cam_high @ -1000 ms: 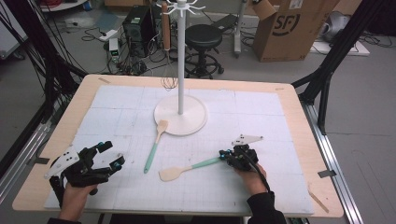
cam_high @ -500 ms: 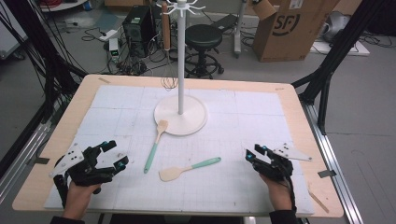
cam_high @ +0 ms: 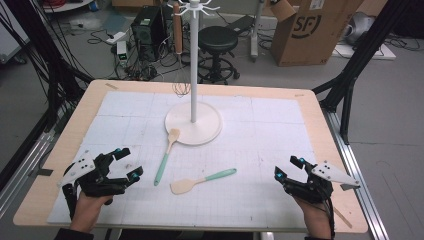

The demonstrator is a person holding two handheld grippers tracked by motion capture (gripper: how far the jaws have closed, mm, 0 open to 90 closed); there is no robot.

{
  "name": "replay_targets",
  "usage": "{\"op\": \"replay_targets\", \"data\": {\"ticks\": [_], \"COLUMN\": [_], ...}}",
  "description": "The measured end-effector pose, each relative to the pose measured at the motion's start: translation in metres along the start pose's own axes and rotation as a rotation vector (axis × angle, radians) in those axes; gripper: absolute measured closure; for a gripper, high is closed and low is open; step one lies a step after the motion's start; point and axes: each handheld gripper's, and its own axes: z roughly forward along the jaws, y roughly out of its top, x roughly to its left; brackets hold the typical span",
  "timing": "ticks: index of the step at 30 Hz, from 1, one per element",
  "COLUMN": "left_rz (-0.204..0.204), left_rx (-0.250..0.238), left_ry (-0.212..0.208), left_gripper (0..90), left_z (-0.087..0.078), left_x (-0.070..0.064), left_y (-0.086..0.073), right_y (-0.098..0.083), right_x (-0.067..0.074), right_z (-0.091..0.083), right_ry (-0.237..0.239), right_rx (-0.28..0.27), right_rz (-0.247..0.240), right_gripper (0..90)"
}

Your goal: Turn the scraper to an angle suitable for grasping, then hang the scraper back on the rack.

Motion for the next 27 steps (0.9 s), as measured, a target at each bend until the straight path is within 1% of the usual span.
{"op": "replay_targets", "data": {"ticks": [3, 6, 8, 10, 13, 16, 18, 21, 23, 27], "left_rz": [-0.002, -0.001, -0.001, -0.004, -0.009, 0.004, 0.013, 0.026, 0.021, 0.036], "left_rx": [0.015, 0.019, 0.013, 0.002, 0.002, 0.017, 0.025, 0.047, 0.054, 0.098], "left_ry": [-0.009, -0.021, -0.013, -0.015, -0.003, -0.004, -0.012, -0.036, -0.053, -0.091], "left_gripper": [17.0, 17.3, 17.3, 17.3, 17.1, 17.2, 17.4, 19.4, 19.7, 20.4], "left_z": [0.004, 0.007, 0.008, 0.010, 0.014, 0.019, 0.023, 0.030, 0.034, 0.048], "left_x": [-0.003, -0.006, -0.009, -0.009, -0.008, -0.008, -0.010, -0.011, -0.012, -0.015], "left_y": [0.002, 0.002, 0.001, 0.002, 0.003, 0.006, 0.008, 0.011, 0.012, 0.013], "right_y": [-0.001, -0.002, -0.002, -0.002, -0.001, 0.000, -0.001, -0.001, -0.001, -0.001], "right_x": [0.002, 0.004, 0.005, 0.006, 0.007, 0.009, 0.010, 0.010, 0.010, 0.010], "right_z": [-0.001, -0.001, 0.000, 0.000, 0.001, 0.001, 0.001, 0.001, 0.001, 0.001], "right_ry": [0.012, 0.007, 0.013, 0.020, 0.026, 0.030, 0.030, 0.030, 0.030, 0.033], "right_rx": [0.001, 0.015, 0.012, 0.017, 0.018, 0.021, 0.026, 0.025, 0.025, 0.028], "right_rz": [-0.007, -0.015, -0.018, -0.025, -0.031, -0.029, -0.028, -0.026, -0.026, -0.029], "right_gripper": [27.6, 27.5, 27.4, 27.4, 27.4, 27.5, 27.4, 27.4, 27.4, 27.5]}}
